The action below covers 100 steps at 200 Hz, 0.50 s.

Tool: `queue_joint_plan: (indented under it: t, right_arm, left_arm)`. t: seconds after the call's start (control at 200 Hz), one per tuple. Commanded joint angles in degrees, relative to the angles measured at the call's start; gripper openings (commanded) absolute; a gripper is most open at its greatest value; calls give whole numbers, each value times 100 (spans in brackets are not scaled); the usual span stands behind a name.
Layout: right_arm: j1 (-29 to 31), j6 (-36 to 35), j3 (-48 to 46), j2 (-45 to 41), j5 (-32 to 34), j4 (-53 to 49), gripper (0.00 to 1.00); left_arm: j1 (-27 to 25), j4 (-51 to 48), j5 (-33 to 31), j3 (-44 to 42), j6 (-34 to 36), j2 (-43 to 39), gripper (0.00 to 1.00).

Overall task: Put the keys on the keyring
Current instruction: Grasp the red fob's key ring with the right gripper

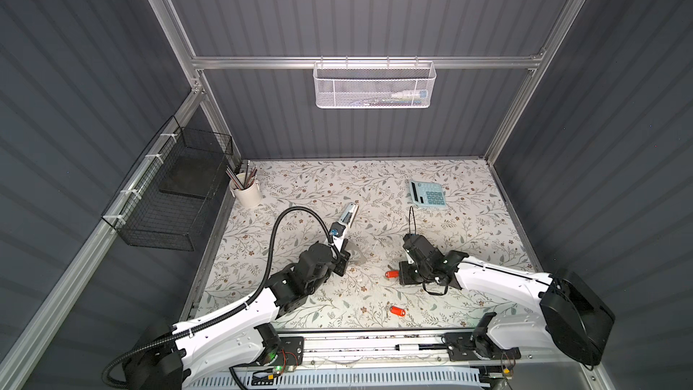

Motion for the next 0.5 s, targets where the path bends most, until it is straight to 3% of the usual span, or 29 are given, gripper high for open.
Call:
queue_joint_plan:
  t: [0.0, 0.23, 0.495]
  right_arm:
    - [-119, -257, -53, 199, -568, 105, 0]
    - [-433, -281, -345, 194, -663, 453, 0]
    - [-600, -221, -482, 151, -749, 596, 21]
  left_arm:
    - [37, -34, 100, 166, 4, 86, 0]
    - [35, -37, 147, 209, 8, 122, 0]
    - [37, -25, 190, 248, -5, 219, 0]
